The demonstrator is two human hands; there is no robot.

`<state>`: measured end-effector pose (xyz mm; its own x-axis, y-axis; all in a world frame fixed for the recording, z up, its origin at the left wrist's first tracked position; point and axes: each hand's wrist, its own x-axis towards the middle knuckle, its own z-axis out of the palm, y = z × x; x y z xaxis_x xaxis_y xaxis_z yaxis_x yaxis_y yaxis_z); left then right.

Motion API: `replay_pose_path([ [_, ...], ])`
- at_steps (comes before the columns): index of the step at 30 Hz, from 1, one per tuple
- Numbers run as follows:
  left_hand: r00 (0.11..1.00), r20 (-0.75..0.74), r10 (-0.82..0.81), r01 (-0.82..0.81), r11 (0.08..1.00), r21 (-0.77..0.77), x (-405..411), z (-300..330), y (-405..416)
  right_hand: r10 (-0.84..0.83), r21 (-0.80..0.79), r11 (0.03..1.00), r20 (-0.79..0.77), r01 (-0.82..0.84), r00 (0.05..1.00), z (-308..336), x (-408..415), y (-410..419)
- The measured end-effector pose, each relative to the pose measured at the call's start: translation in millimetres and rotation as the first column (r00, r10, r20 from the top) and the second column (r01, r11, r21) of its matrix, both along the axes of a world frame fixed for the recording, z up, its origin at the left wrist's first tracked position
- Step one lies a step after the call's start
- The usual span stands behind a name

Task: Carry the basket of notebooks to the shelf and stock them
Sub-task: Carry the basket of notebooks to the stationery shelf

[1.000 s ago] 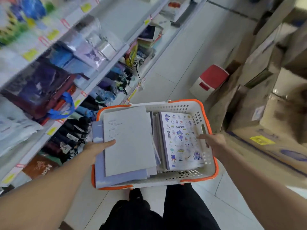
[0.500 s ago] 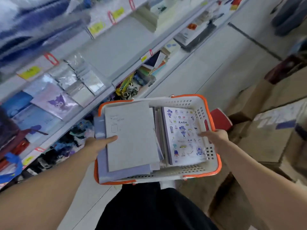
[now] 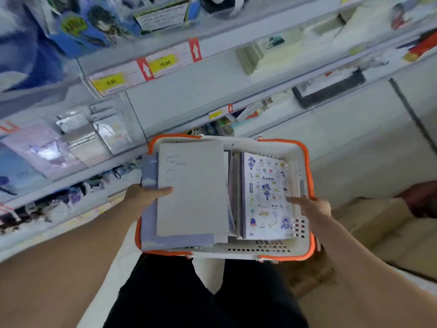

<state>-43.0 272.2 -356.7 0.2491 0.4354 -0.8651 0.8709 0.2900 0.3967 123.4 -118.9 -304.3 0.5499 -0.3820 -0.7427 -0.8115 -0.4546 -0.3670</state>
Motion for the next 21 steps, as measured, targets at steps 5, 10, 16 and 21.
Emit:
replay_pose_path([
  [5, 0.974, -0.025, 0.225, -0.225, 0.974, -0.007, 0, -15, -28, 0.216, 0.012, 0.976, -0.043, -0.215, 0.975, -17, 67, 5],
  [10, 0.915, 0.007, 0.403, -0.401, 0.913, -0.073, -18, -28, -51, 0.369, -0.014, 0.929, -0.047, -0.370, 0.928, -23, 106, 27],
  [16, 0.871, -0.009, 0.492, -0.491, 0.868, -0.069, -48, -39, -65, 0.446, -0.021, 0.895, -0.015, -0.446, 0.895, -31, 124, 51],
  [21, 0.844, -0.139, 0.518, -0.521, 0.853, 0.017, -51, -70, -79, 0.494, -0.012, 0.868, -0.082, -0.496, 0.866, -59, 143, 58],
])
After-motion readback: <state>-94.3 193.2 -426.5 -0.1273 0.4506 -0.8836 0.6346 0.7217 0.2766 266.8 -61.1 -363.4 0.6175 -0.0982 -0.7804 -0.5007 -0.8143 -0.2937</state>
